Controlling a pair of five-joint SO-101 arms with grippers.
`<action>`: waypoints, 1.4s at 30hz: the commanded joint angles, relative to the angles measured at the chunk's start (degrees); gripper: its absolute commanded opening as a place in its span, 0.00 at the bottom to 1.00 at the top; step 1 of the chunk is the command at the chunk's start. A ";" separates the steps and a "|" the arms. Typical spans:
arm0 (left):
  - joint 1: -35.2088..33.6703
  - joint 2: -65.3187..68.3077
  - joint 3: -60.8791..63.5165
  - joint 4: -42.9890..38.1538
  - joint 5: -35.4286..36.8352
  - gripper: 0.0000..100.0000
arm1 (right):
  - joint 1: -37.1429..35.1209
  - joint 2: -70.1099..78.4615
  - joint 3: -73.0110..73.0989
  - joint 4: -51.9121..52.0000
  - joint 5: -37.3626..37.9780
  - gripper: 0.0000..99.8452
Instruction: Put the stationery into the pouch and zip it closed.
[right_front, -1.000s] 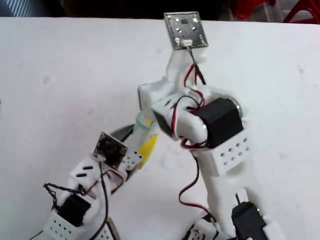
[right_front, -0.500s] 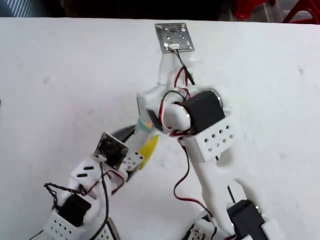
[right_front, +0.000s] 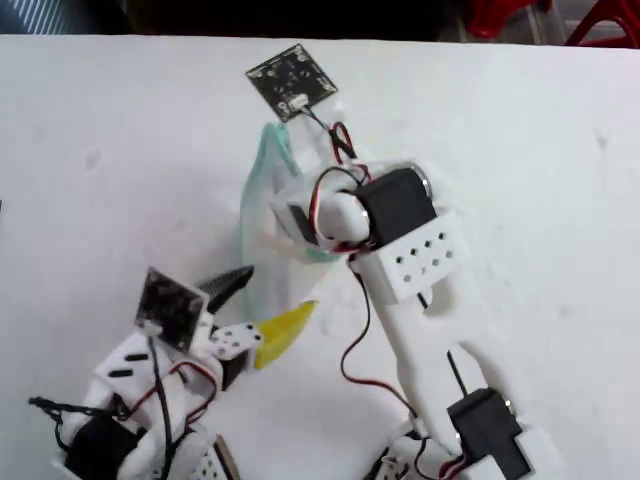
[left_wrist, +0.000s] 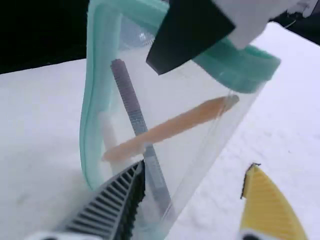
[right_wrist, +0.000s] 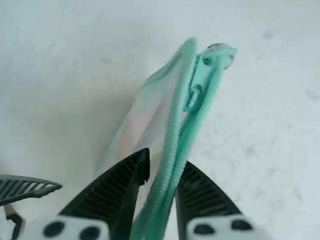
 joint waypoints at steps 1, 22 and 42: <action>0.22 0.40 -4.48 1.49 -3.52 0.34 | 3.21 -0.48 -4.04 -1.36 10.64 0.02; -14.90 0.66 7.21 -18.90 -5.36 0.31 | -1.19 -8.22 -10.99 6.02 69.01 0.02; -17.10 0.40 -4.75 -9.14 -9.14 0.31 | 12.09 -8.92 -6.15 6.02 76.04 0.02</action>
